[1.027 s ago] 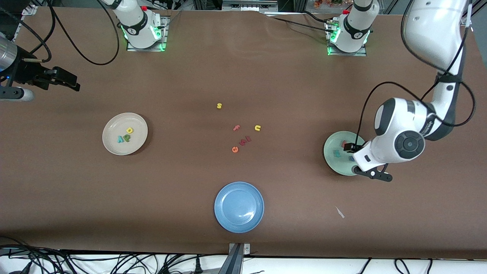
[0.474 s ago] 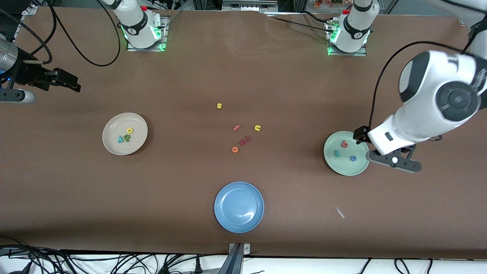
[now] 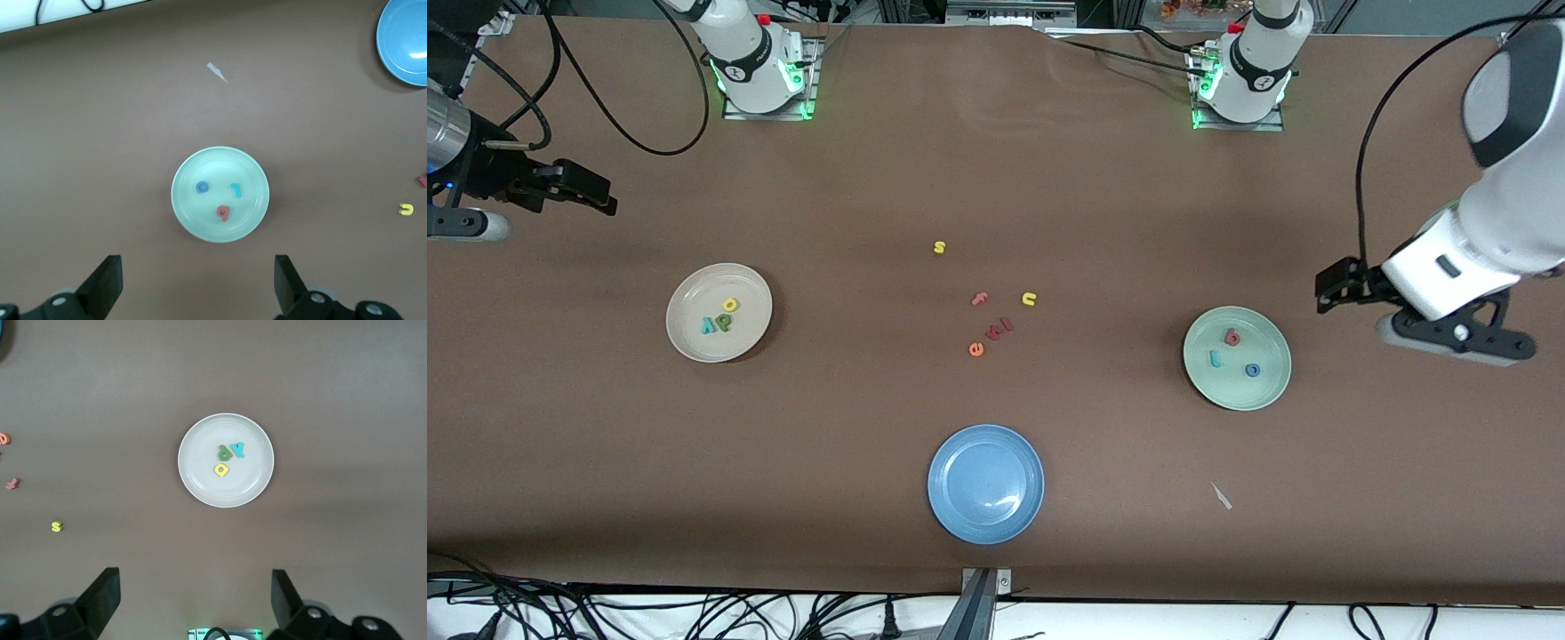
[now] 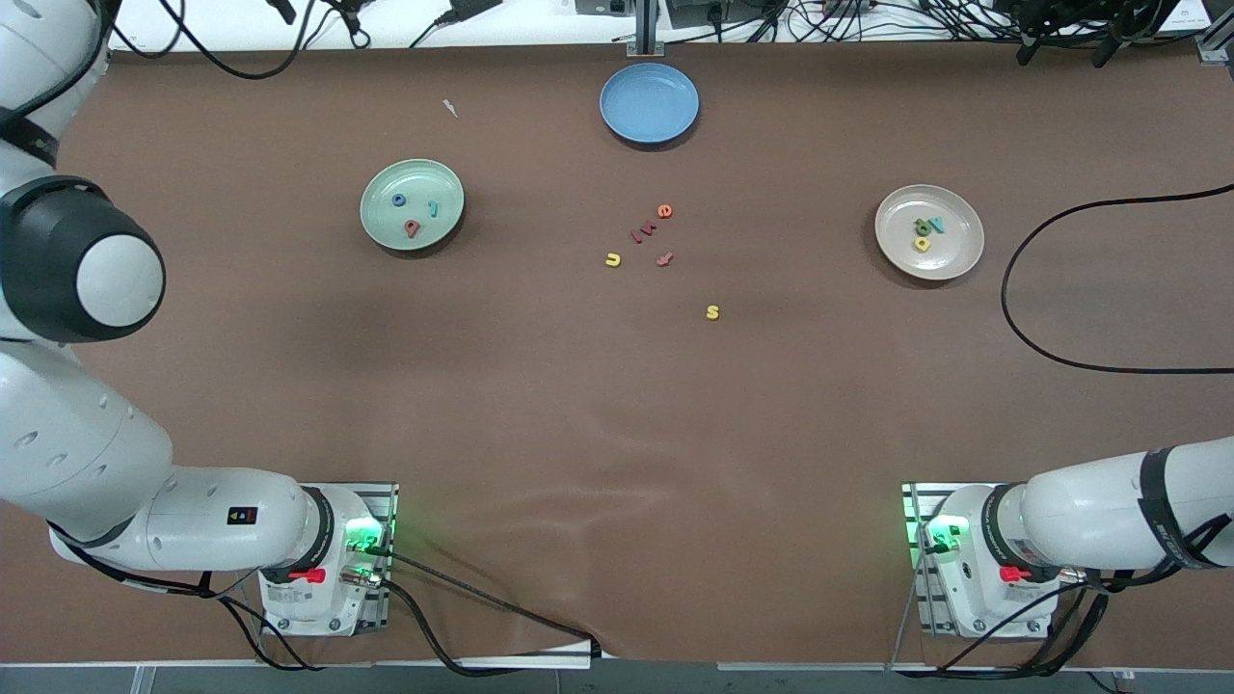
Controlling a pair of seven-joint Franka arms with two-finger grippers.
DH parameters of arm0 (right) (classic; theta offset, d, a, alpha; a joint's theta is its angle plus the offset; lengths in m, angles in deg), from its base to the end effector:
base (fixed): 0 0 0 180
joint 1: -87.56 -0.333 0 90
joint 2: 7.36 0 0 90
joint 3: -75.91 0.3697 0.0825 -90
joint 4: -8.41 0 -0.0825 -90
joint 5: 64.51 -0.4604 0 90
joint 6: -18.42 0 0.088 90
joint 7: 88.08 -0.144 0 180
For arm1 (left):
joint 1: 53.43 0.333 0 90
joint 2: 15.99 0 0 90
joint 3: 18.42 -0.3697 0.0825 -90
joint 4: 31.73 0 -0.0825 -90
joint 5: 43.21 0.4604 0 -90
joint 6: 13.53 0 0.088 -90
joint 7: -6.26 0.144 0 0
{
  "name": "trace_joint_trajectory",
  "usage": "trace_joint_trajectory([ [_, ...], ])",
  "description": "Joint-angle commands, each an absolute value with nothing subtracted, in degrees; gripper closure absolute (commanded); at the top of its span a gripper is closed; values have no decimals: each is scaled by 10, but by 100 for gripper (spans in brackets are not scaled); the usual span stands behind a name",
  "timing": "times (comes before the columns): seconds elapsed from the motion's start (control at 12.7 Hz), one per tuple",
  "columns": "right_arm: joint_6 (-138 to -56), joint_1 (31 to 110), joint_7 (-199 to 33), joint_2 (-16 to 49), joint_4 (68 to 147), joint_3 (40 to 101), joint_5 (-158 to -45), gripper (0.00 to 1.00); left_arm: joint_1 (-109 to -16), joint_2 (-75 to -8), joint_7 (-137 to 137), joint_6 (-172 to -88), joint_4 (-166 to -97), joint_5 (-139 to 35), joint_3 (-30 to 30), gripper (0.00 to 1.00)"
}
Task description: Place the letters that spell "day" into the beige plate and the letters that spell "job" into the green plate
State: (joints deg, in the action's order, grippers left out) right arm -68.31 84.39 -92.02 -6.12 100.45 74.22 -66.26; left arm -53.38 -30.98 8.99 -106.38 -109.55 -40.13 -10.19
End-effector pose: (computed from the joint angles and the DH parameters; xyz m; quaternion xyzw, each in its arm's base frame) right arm 0.6255 0.0209 0.6038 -0.9980 0.0214 0.0578 0.0122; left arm 0.7221 -0.0832 0.5863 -0.9955 0.0939 -0.0020 0.0082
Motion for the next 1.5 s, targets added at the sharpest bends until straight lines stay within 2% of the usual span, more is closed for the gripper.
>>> trace_joint_trajectory([
  [0.0,-674,840,-925,-54,987,740,-658,0,-533,-241,92,-1056,-1159,-416,-126,0],
  [0.4,-674,831,-926,-50,987,741,-648,0,-528,-172,90,-1056,-1249,-420,-132,0],
  [0.71,-674,831,-927,-50,987,740,-650,0,-523,-169,94,-1055,-1252,-464,-150,0],
  [1.42,-674,831,-927,-50,987,741,-647,0,-526,-158,88,-1029,-1252,-422,-149,0],
])
